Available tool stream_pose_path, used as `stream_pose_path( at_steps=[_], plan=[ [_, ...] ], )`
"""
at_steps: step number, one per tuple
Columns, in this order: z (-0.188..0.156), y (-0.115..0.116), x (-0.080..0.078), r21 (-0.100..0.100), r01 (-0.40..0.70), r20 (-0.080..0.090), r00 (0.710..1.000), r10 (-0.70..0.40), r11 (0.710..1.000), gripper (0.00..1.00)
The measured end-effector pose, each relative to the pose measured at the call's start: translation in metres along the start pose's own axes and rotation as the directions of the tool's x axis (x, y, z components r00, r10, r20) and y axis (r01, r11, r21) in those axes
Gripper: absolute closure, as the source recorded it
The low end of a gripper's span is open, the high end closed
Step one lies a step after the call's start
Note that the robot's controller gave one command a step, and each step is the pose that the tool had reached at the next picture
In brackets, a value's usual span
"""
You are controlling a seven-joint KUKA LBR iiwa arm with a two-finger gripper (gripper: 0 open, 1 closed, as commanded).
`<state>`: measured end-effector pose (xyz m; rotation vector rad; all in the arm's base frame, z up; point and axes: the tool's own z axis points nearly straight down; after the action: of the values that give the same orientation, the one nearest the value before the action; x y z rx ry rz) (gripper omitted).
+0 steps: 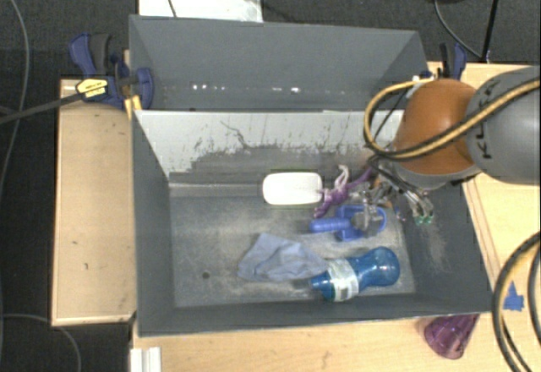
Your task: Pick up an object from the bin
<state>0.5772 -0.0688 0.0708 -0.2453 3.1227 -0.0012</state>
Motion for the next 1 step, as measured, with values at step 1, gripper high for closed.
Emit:
stream_pose_path(
  at_steps=[1],
  plan=[
    [0.0000,0.0000,0.0000,0.000,0.001,0.000,1.000,-0.001,1.000,1.00]
  ],
)
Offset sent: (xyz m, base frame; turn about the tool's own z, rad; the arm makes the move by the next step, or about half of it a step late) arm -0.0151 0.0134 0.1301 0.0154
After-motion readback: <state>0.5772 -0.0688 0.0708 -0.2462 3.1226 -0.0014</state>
